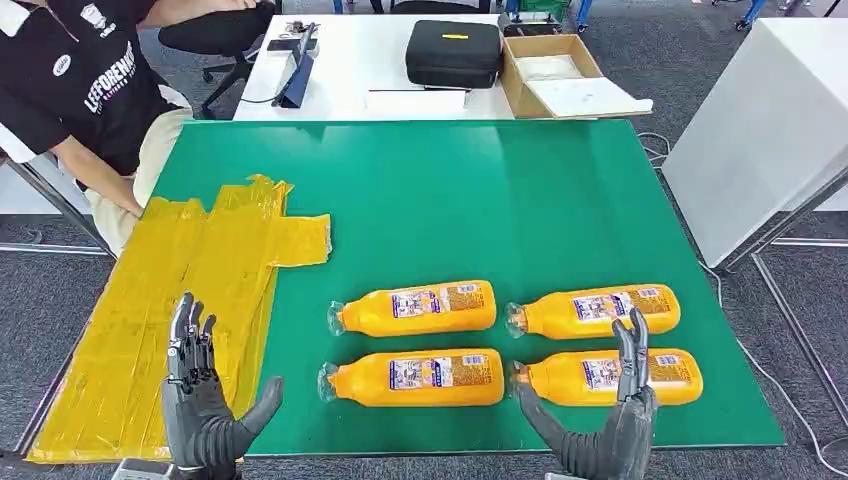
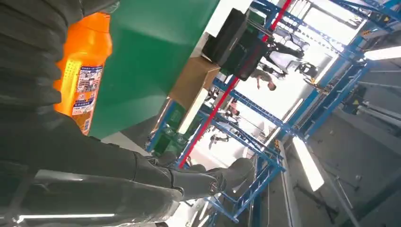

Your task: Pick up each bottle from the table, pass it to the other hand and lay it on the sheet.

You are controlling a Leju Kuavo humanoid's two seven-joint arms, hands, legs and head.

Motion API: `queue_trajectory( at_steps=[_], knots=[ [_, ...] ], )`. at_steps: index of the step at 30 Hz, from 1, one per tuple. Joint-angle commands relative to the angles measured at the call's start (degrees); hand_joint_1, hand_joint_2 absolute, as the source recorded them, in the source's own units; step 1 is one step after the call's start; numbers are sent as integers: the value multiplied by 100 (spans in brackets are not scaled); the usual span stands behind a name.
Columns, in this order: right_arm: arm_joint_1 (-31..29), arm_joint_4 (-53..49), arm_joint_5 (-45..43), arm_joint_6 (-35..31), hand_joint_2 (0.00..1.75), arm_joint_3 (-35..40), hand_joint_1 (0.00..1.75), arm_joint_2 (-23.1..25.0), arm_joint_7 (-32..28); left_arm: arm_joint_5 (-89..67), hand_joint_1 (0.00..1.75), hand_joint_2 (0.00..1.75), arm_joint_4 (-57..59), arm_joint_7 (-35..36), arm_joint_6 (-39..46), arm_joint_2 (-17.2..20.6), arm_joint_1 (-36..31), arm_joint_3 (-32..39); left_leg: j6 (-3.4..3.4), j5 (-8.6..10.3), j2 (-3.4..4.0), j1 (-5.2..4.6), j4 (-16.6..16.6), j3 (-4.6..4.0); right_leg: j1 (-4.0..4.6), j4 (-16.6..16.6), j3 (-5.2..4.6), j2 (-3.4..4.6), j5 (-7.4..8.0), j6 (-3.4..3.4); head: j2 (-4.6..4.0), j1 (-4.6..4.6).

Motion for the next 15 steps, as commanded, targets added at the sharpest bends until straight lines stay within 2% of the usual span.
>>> queue_trajectory(
  at_steps=[1, 2, 4, 5, 9, 10, 11, 13, 15],
  knots=[
    [195, -412, 1706, -247, 175, -339, 0, -540, 1482, 53, 0, 175, 533, 15, -425, -120, -272, 57, -20, -5, -7, 4, -4, 18, 4, -8, 23, -14, -7, -11, 0, 0],
    [250, -498, 1815, -242, 175, -382, 0, -671, 1679, 62, 0, 175, 593, 15, -482, -150, -316, 96, -13, -1, -12, 1, -4, 11, 1, -7, 16, -17, -5, -7, 0, 0],
    [505, -794, 2307, 15, 175, -628, 0, -1116, 2486, 112, 0, 175, 769, 15, -686, -244, -442, 236, -12, 0, -25, -1, -5, 15, -1, -9, 22, -30, -8, -5, 0, 0],
    [573, -851, 2304, 143, 175, -714, 0, -1252, 2609, 146, 0, 175, 807, 15, -729, -265, -479, 265, -19, -5, -27, 2, -4, 22, 3, -13, 33, -34, -11, -9, 0, 0],
    [418, -792, 2336, 1254, 175, -1171, 0, -1798, 3212, 257, 0, 175, 988, 15, -997, -342, -577, 455, -7, -3, -7, -11, -2, 8, -3, -8, 17, -10, -1, -1, 0, 2],
    [287, -539, 2013, 2117, 175, -1248, 0, -2190, 4008, 124, 0, 175, 1443, 41, -1424, -296, -677, 396, -24, -14, -5, -5, 0, 28, 4, -14, 42, -14, -8, -9, 0, 0],
    [-20, -254, 1544, 2972, 175, -1604, 0, -2459, 3810, -20, 0, 175, 1817, 15, -1611, -452, -900, 563, -9, -9, 3, -12, -4, 17, -2, -12, 25, -2, 1, -3, 0, 0],
    [-434, 498, 1312, 3341, 175, -2337, 0, -2394, 2959, -165, 0, 175, 2155, 15, -1841, -580, -1143, 744, 0, 0, 4, -22, -17, 26, -13, -26, 34, -1, 14, 3, 0, -4],
    [-471, 543, 1342, 3388, 175, -2412, 0, -2356, 2908, -174, 0, 175, 2187, 15, -1870, -591, -1165, 773, -3, 1, -1, -19, -13, 26, -10, -28, 38, -7, 15, 1, 0, -5]
  ],
)
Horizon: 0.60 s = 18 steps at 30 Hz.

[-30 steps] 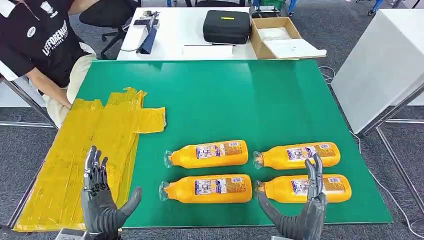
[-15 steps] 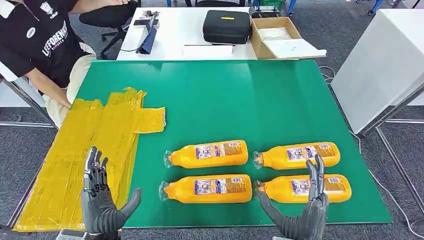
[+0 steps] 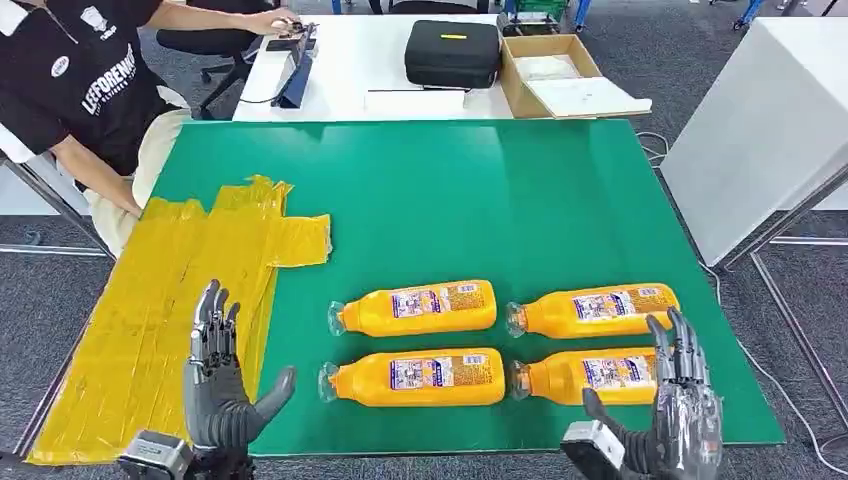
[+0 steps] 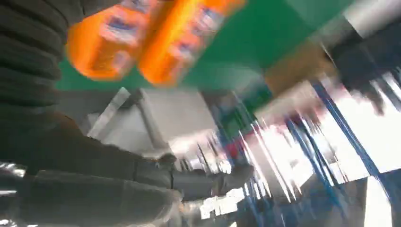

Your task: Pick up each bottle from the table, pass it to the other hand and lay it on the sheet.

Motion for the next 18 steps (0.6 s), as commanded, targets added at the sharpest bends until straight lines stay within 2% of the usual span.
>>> queue_trajectory(
  at_steps=[1, 7, 18],
  knots=[
    [-865, 1280, -516, 1436, 175, -1530, 0, -746, -549, -276, 0, 175, 1625, 13, -623, -378, -729, 564, -6, 14, -2, -7, -10, 15, -3, -17, 18, -8, 12, 0, 0, 2],
    [-1000, 1365, -199, 1593, 175, -1461, 0, -531, -432, -346, 0, 175, 1709, 13, -735, -371, -701, 698, -8, 11, 6, -1, -11, 24, 3, -18, 27, -3, 14, 3, 0, -2],
    [-975, 1491, -39, 1795, 175, -1524, 0, -594, -441, -313, 0, 175, 2086, 13, -852, -386, -905, 689, 7, 14, 2, -3, -4, 3, 1, -8, 7, -4, 15, 14, 0, 0]
  ],
)
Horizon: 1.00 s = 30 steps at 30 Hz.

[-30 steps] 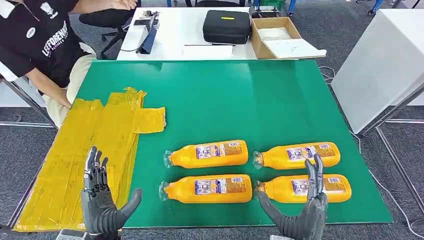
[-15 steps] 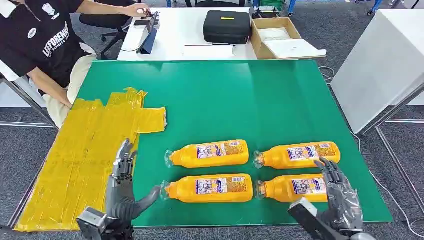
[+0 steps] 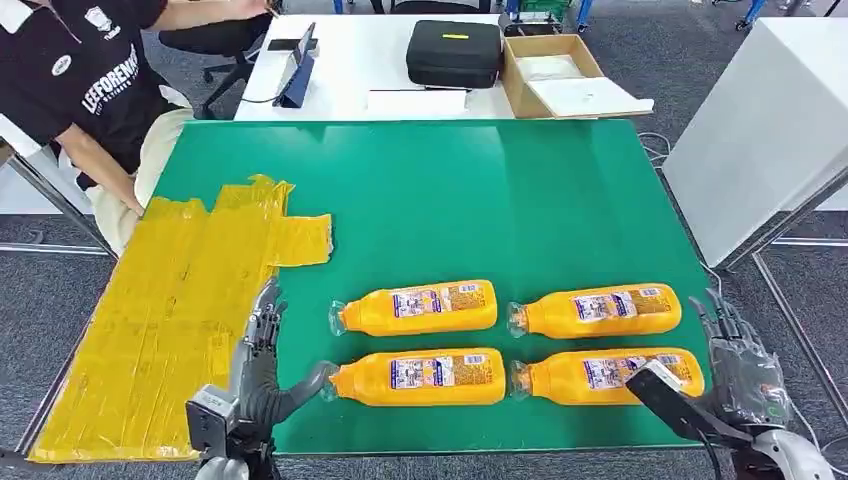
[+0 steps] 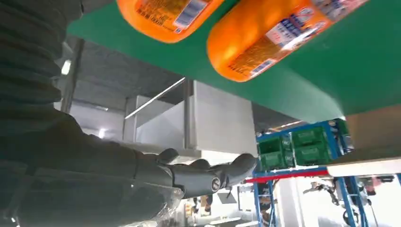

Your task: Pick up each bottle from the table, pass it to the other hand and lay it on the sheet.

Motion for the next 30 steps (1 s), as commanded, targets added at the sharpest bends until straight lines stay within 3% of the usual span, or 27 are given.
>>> queue_trajectory(
  at_steps=[1, 8, 12, 17, 30],
  knots=[
    [-149, 452, 99, 145, 175, -82, 0, 123, -24, 21, 0, 175, 692, 13, -54, -91, -291, 153, -23, -3, 1, 8, -8, 22, 8, -15, 27, -6, -1, -13, 0, 0],
    [-109, 398, 522, 497, 175, 301, 0, 116, -99, 31, 0, 175, 792, 15, -39, -160, -309, 260, -25, -5, 7, 9, -7, 20, 10, -14, 24, 1, -1, -16, 0, 2],
    [-125, 308, 344, 699, 175, 291, 0, -117, -3, 20, 0, 175, 746, 22, -5, -220, -261, 350, -44, -14, 6, 15, -6, 37, 16, -16, 42, -5, -10, -27, 0, 0],
    [-162, 471, 263, 751, 175, 338, 0, -187, -23, 13, 0, 175, 833, 27, -3, -211, -321, 363, -19, -5, 2, 5, -2, 14, 6, -9, 17, -3, -2, -11, 0, 2],
    [-893, 1590, 186, 762, 175, 742, 0, -375, -29, 355, 0, 175, 1198, 13, 105, -94, -514, 280, -27, -4, 12, 9, -9, 27, 10, -18, 31, 4, 2, -17, 2, 0]
  ],
)
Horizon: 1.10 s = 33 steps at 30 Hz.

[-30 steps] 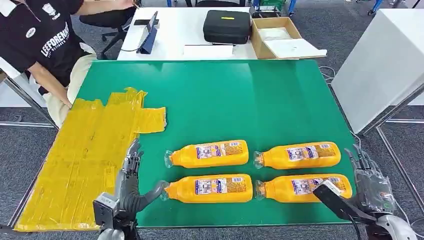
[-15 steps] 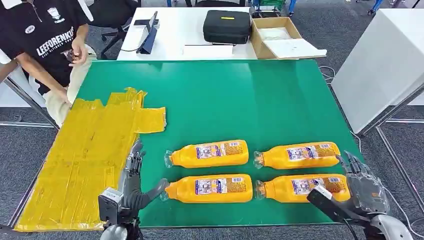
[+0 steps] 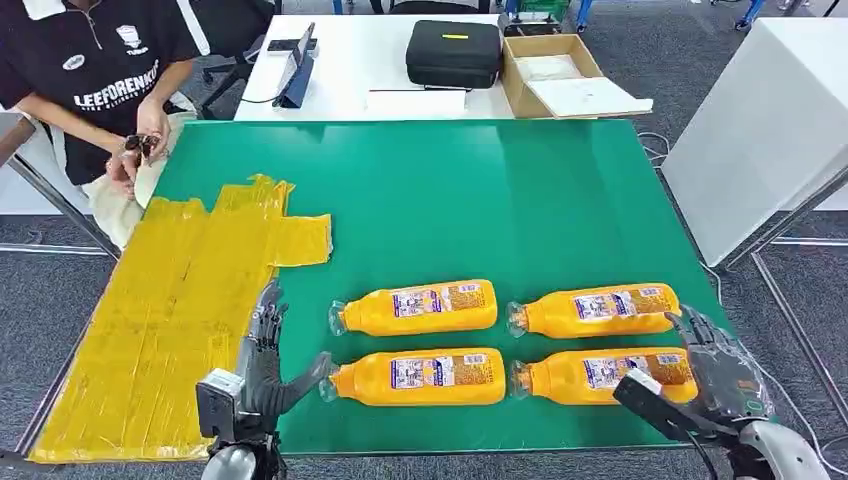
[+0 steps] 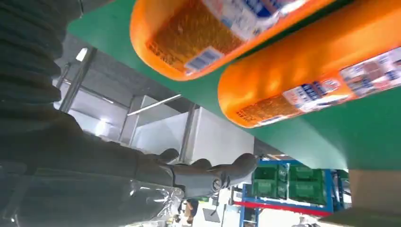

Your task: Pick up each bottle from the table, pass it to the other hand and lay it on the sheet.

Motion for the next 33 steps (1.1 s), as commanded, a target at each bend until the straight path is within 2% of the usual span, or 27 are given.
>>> queue_trajectory(
  at_steps=[1, 6, 7, 8, 13, 22, 24, 28, 33],
  knots=[
    [-553, 1014, -80, 43, 175, 406, 0, 2, -35, 117, 0, 175, 521, 13, 61, 77, -224, 39, -24, -5, 9, 10, -8, 23, 10, -16, 25, 3, 1, -14, 0, 2],
    [-569, 1131, 0, 84, 175, 551, 0, 37, 44, 142, 0, 175, 570, 13, 99, 57, -260, 35, -24, -5, 4, 11, -8, 22, 11, -15, 24, -2, -1, -15, 0, 0],
    [-600, 1173, 10, 97, 175, 569, 0, 48, 52, 142, 0, 175, 580, 13, 98, 56, -265, 38, -43, -11, 8, 18, -11, 39, 18, -21, 43, -3, -5, -26, 2, 2],
    [-637, 1229, 14, 106, 175, 587, 0, 62, 55, 142, 0, 175, 588, 15, 96, 60, -266, 40, -24, -6, 8, 10, -7, 21, 11, -13, 23, 1, -1, -14, 0, 0],
    [-739, 1363, 40, 129, 175, 728, 0, 145, 24, 150, 0, 175, 604, 13, 105, 68, -259, 79, -21, -4, 14, 9, -8, 19, 9, -13, 19, 7, 2, -12, 0, 0],
    [-661, 1114, 50, 320, 175, 1075, 0, 65, 54, 127, 0, 175, 550, 45, 80, -19, -249, 204, -20, -5, 7, 8, -4, 13, 8, -8, 15, 1, -1, -12, 0, 2],
    [-717, 1185, 113, 373, 175, 1185, 0, 44, 99, 120, 0, 175, 601, 56, 65, -30, -274, 218, -39, -14, 14, 16, -5, 32, 16, -13, 34, 4, -6, -24, 0, 0],
    [-717, 1185, 113, 373, 175, 1185, 0, 44, 99, 120, 0, 175, 601, 56, 65, -30, -274, 218, -25, -6, 9, 10, -5, 18, 10, -11, 20, 2, -1, -15, 0, 0],
    [-858, 1353, 180, 534, 175, 1545, 0, -103, 146, 132, 0, 175, 748, 58, 42, -31, -352, 196, -23, -5, 6, 9, -6, 18, 9, -11, 20, 0, -1, -14, 0, 0]
  ],
)
